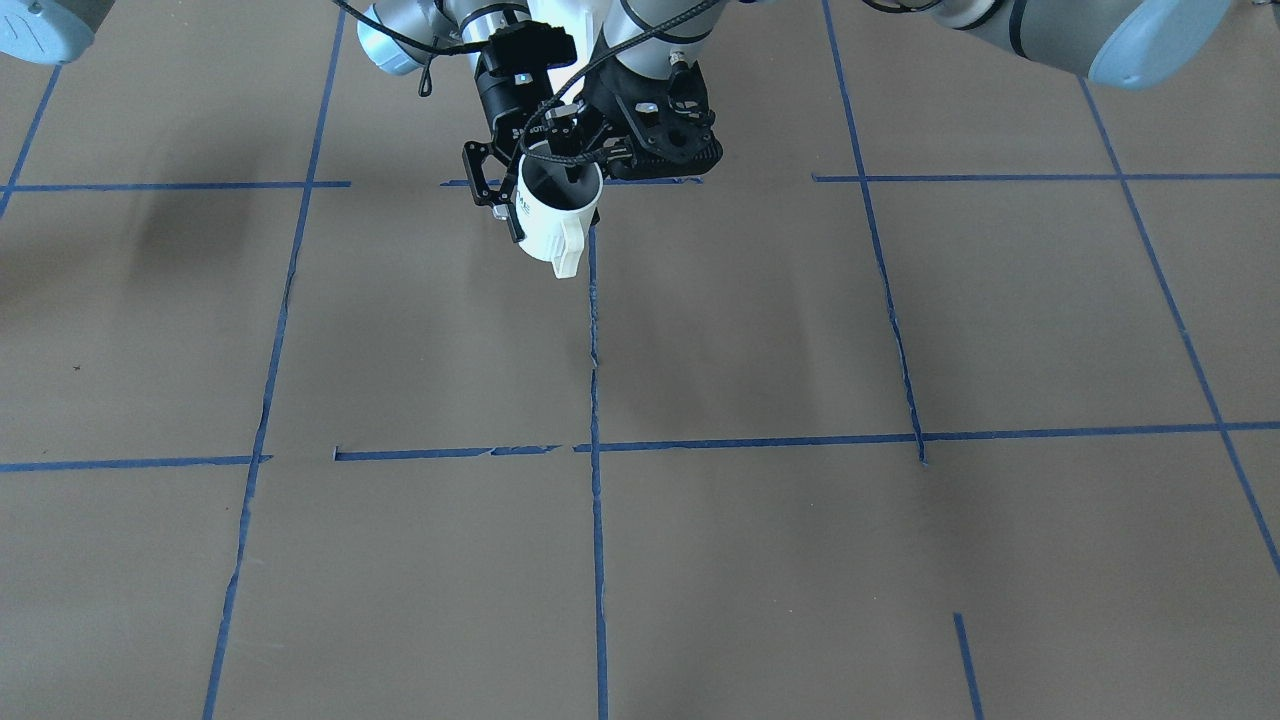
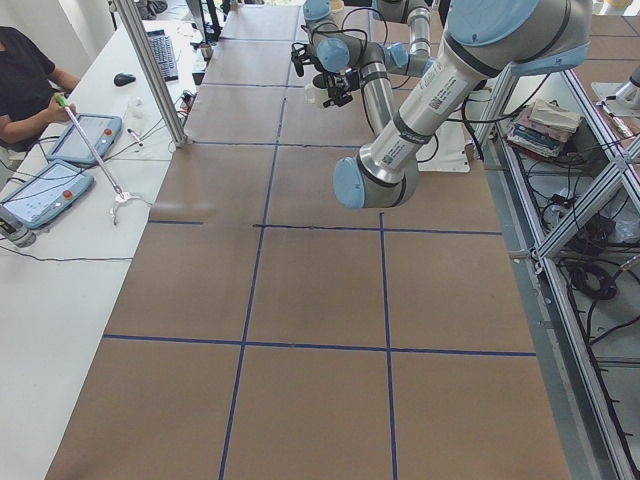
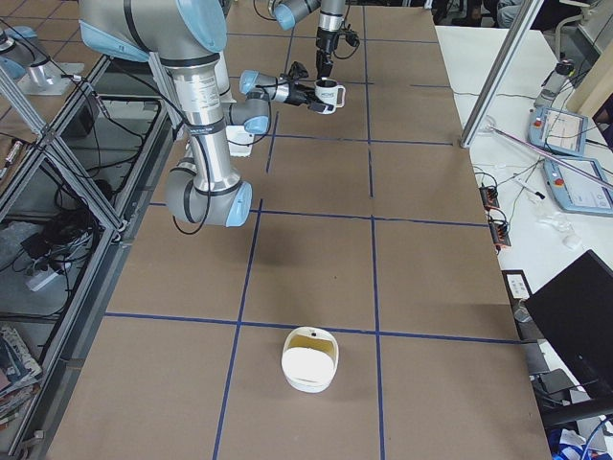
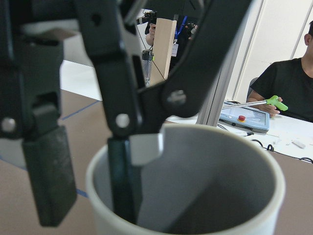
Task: Left arm hands cup to right arm to dump lemon
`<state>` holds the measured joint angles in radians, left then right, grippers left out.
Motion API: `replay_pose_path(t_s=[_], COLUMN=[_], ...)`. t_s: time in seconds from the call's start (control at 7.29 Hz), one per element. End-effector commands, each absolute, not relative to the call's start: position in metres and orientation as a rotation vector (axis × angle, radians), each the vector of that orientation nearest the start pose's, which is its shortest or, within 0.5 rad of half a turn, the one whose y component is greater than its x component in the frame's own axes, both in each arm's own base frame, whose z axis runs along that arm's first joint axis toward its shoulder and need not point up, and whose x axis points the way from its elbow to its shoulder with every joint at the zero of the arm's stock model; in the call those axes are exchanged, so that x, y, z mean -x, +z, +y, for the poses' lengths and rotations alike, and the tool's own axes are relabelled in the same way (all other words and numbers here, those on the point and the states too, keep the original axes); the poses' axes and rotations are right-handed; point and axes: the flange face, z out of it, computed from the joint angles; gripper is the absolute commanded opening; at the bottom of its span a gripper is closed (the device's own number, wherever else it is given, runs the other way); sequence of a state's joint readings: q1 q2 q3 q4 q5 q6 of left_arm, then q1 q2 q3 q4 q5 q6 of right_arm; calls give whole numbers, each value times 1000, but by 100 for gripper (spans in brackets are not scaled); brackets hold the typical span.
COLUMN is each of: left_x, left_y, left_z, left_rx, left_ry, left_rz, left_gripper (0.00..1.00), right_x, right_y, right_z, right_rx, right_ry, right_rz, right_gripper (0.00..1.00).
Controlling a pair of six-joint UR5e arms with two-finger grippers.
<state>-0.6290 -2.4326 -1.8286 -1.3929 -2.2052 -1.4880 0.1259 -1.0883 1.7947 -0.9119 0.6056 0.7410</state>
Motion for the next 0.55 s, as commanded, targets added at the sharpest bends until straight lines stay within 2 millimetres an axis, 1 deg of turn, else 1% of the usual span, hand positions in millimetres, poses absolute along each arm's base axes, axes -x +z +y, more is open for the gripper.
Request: replay_pose_path(t_s=[0.0,0.14,0.27,0.41], left_x=[-456,-456,-456,-455], left_y=[56,57,58,56], left_z=[-424,-424,-423,-423], left_rx=[234,234,236,235], left_ry=[-196,-196,-196,-196], left_rz=[1048,1048,1047,1049], left_gripper=[12,3,0,0], right_x=[540,540,539,540], right_y=[196,197,201,201], right_z=[-285,-285,-285,-285], right_rx=[-1262,-1261,-1267,-1273], right_ry=[83,80,65,53], right_rz=[-728,-728,-717,-705], right_gripper=[75,85,100,100])
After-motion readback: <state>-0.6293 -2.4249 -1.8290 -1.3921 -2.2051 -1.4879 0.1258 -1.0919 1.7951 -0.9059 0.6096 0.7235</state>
